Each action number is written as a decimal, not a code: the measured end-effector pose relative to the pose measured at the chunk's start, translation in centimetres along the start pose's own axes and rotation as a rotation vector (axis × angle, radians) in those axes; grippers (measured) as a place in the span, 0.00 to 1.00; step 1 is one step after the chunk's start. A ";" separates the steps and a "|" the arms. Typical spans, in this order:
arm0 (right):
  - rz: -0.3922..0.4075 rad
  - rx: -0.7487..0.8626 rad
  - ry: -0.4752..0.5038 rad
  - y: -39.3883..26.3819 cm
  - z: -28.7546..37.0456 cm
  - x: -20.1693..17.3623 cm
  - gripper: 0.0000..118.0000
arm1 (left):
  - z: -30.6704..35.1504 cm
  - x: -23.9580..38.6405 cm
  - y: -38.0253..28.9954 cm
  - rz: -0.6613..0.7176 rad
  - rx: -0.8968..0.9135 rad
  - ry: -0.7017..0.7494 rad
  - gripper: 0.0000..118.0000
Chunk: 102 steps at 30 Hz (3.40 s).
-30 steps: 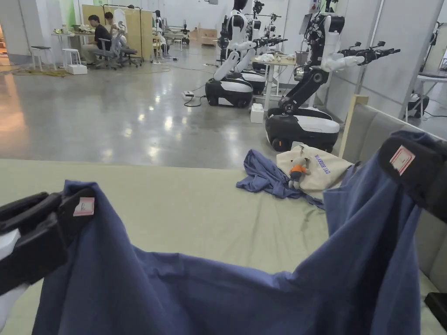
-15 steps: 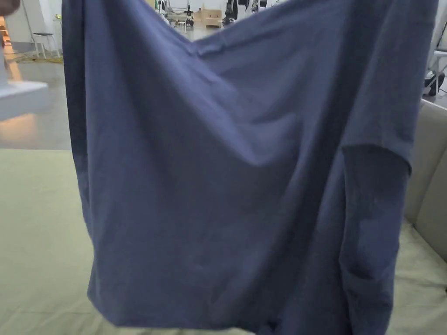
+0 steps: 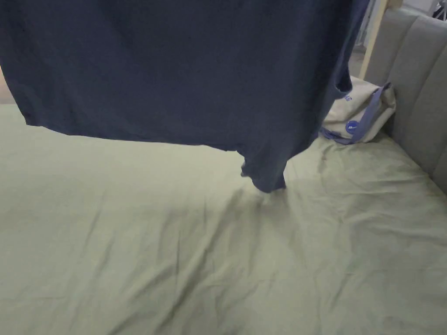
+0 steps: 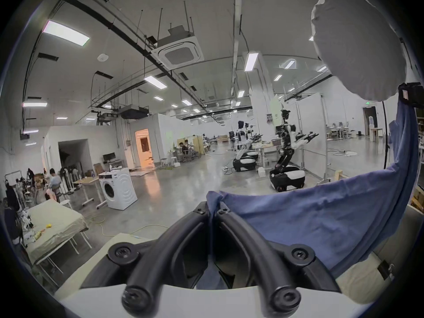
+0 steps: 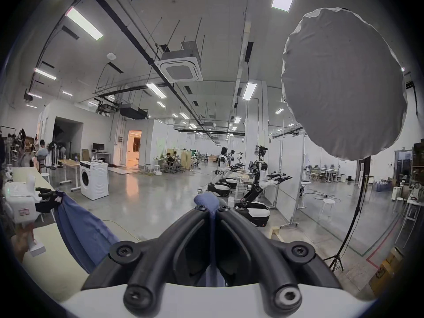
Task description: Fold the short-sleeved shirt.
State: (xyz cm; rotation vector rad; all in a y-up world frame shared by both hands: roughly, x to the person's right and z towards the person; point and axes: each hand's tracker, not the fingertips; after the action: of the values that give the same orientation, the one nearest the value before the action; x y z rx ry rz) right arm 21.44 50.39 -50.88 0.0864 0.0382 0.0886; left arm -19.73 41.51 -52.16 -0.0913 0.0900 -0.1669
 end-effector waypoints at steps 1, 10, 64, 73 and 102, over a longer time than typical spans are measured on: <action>0.023 -0.017 -0.016 -0.1 -0.7 -0.1 0.02 | -0.7 -0.1 -0.4 0.006 0.002 -0.006 0.03; 0.045 -0.101 0.103 -5.1 0.0 -1.4 0.02 | -1.2 0.5 -6.8 -0.038 -0.073 -0.092 0.03; -0.288 -0.808 0.294 -55.4 49.4 -4.2 0.02 | 37.4 -6.7 -51.1 0.159 -0.679 -0.445 0.03; -0.241 -0.792 0.212 -55.7 49.6 -4.0 0.34 | 37.2 -6.1 -52.5 0.159 -0.731 -0.320 0.69; -0.267 -0.659 0.268 -50.2 51.4 -3.8 0.02 | 32.8 -6.4 -52.2 0.050 -0.924 -0.426 0.85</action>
State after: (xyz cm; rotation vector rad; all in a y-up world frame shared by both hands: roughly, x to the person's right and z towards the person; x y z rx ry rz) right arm 24.12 -4.13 -3.95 -0.5895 0.2842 -0.1575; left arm -31.23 -5.92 -13.98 -1.0400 -0.2643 -0.0417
